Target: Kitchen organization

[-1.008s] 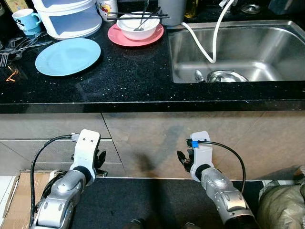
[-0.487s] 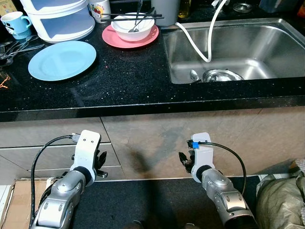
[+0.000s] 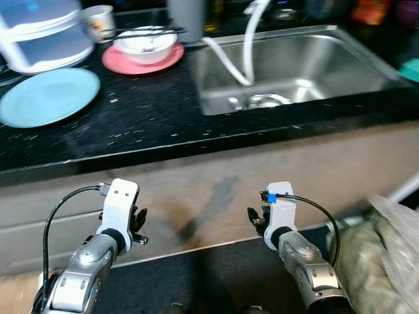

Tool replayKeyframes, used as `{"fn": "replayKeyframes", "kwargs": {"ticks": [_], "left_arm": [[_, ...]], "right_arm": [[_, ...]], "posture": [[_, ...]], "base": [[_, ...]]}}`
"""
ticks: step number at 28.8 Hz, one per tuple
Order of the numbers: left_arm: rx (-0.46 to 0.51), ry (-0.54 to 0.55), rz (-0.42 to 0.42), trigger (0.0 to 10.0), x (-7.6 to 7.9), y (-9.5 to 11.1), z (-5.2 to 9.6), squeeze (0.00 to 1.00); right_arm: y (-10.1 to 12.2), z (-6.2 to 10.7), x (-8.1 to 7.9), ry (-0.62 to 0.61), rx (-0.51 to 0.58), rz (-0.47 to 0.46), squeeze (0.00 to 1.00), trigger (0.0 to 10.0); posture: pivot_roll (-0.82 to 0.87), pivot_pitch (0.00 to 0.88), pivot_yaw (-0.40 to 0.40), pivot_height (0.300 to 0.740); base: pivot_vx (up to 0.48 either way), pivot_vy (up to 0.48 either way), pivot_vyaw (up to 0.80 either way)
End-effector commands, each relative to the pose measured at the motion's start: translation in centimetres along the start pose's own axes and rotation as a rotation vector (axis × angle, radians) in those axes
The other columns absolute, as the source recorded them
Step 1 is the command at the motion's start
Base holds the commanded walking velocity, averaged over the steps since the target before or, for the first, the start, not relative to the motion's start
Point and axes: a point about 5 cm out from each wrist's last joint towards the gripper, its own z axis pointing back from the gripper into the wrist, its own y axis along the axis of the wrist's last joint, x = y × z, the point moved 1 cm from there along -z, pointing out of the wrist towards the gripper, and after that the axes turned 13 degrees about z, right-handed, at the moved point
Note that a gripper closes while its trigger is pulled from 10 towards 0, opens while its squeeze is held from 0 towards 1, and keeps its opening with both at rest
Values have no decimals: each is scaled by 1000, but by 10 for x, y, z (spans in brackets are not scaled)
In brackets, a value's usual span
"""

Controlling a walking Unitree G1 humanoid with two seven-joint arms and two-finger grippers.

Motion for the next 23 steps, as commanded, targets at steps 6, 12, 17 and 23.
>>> {"fn": "replayKeyframes", "kwargs": {"ticks": [6,12,17,23], "left_arm": [[-22,37,23,10000,-4,-8,-3,0],[-13,44,27,10000,-5,-6,-4,0],[5,48,31,10000,-7,-5,-6,0],[7,69,24,10000,-9,-7,-7,0]], "right_arm": [[-6,-1,1,-7,-22,-19,0,10000],[-4,-2,0,-1,-20,-17,0,10000],[-4,-4,-1,10,-16,-12,0,10000],[-5,-4,-2,21,-17,-23,0,10000]], "posture": [[34,138,12,740],[33,135,12,740],[27,126,12,740],[23,120,13,740]], "base": [[0,0,0],[0,0,0],[0,0,0],[0,0,0]]}}
